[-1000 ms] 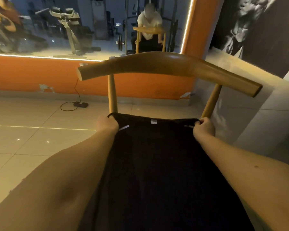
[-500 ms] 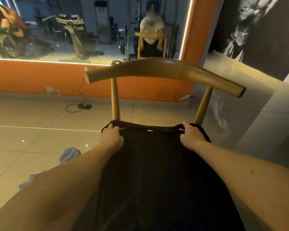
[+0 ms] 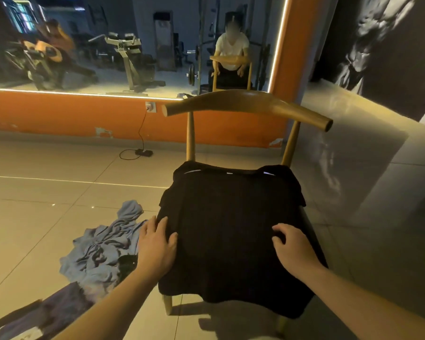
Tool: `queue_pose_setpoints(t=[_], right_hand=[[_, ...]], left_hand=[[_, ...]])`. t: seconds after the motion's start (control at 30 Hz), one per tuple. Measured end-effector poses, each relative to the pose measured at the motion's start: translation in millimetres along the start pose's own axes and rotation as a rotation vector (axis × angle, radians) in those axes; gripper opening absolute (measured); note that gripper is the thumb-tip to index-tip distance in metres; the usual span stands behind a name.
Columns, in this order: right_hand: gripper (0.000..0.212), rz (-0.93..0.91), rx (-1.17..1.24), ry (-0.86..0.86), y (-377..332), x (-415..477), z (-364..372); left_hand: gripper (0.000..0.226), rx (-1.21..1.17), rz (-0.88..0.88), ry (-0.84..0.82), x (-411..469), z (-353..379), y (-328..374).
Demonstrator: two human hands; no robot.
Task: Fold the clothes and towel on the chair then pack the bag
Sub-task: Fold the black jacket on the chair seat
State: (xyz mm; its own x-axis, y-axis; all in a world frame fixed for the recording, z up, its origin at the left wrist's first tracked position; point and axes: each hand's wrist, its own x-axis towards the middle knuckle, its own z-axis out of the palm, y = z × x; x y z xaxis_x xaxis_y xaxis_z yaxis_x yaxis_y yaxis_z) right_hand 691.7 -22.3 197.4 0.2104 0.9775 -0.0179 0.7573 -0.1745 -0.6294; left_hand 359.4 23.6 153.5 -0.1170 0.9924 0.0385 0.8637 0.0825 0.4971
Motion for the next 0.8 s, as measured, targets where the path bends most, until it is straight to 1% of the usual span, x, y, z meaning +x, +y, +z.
queue_pose_setpoints(t=[0.07,0.13,0.17,0.2,0.27,0.33,0.4,0.47,0.53,0.6,0.7,0.8], right_hand=[[0.036,0.011,0.049,0.064,11.4,-25.1,3.2],[0.035,0.041,0.056,0.206,19.3,-44.1,8.6],[0.033,0.065,0.058,0.271,22.6,-51.8,11.2],[0.031,0.103,0.069,0.317,25.0,-59.0,13.7],[0.026,0.244,0.134,0.376,31.9,-68.0,16.4],[0.022,0.432,0.237,0.436,39.9,-71.4,19.7],[0.022,0.581,0.319,0.482,46.1,-74.8,22.0],[0.026,0.659,0.429,0.483,46.5,-78.1,22.6],[0.033,0.678,0.555,0.472,44.0,-80.5,23.3],[0.037,0.684,0.610,0.478,41.5,-80.2,24.0],[0.032,0.705,0.667,0.472,43.9,-80.1,24.2],[0.025,0.663,0.665,0.372,40.5,-86.9,21.9]], left_hand=[[0.054,-0.135,-0.121,0.033,-10.3,1.9,-11.0],[0.036,-0.344,-0.216,0.069,-19.3,3.9,-20.9],[0.031,-0.462,-0.241,0.054,-25.9,4.7,-24.6],[0.032,-0.560,-0.252,0.018,-33.3,6.5,-29.0],[0.053,-0.669,-0.256,-0.038,-45.9,7.7,-33.8],[0.066,-0.672,-0.286,-0.048,-51.8,7.4,-33.5],[0.066,-0.661,-0.313,-0.022,-52.5,7.1,-31.1],[0.060,-0.666,-0.344,0.004,-51.7,4.7,-28.9],[0.052,-0.663,-0.342,0.009,-49.3,2.0,-33.7],[0.046,-0.614,-0.337,0.014,-47.4,-0.6,-39.9],[0.041,-0.539,-0.318,0.014,-49.8,-6.0,-41.7],[0.032,-0.500,-0.321,-0.011,-52.2,-8.7,-44.2]])
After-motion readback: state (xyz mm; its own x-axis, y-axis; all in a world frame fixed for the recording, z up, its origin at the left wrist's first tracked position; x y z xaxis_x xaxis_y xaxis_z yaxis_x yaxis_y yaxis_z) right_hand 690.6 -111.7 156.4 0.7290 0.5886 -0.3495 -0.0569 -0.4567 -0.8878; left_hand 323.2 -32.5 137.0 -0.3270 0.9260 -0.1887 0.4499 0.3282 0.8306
